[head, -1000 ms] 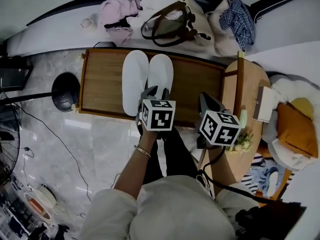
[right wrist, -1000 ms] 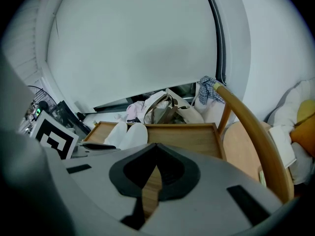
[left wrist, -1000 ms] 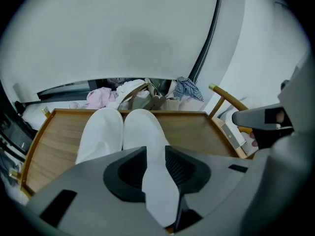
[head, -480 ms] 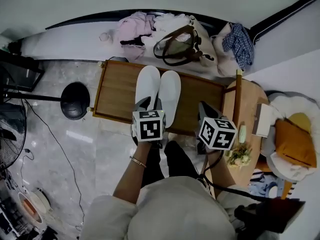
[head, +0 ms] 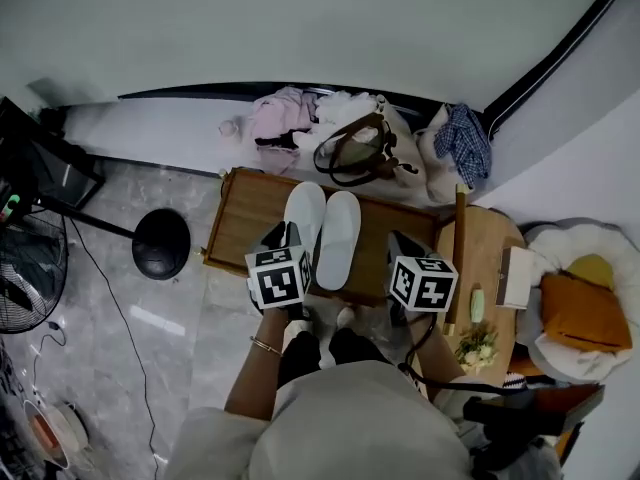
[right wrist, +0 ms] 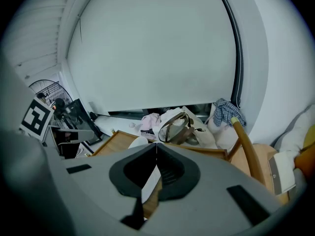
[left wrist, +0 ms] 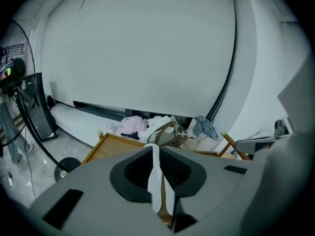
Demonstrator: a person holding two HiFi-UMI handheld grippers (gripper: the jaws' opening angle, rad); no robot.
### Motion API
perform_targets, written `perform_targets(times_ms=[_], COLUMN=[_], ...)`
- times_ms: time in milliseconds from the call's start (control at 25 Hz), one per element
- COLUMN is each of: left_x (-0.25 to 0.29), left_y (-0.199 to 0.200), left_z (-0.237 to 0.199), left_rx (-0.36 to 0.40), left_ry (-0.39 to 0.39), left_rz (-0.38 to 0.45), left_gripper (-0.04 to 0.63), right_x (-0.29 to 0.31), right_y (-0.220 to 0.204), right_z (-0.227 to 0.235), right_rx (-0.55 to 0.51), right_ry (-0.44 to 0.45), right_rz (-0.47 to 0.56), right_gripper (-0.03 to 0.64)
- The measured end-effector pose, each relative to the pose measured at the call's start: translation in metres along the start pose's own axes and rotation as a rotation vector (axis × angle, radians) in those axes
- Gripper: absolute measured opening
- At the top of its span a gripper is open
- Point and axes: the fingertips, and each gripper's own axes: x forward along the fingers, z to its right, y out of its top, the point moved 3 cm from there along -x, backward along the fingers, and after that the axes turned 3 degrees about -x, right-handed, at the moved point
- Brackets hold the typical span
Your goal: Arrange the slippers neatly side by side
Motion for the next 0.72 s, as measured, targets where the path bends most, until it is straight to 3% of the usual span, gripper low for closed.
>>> perform_targets(times_ms=[720], left_x=[-0.037], left_y=[0.079], left_z=[-0.017], left_rx=[0.040], left_ry=[-0.022], left_rz=[0.274], left_gripper=[0.016], right_x=[-0.019], right_y=[0.061], right_z=[-0.009], right_rx=[-0.029], right_ry=[-0.063], right_rz=[0.139], right_gripper=[0.034])
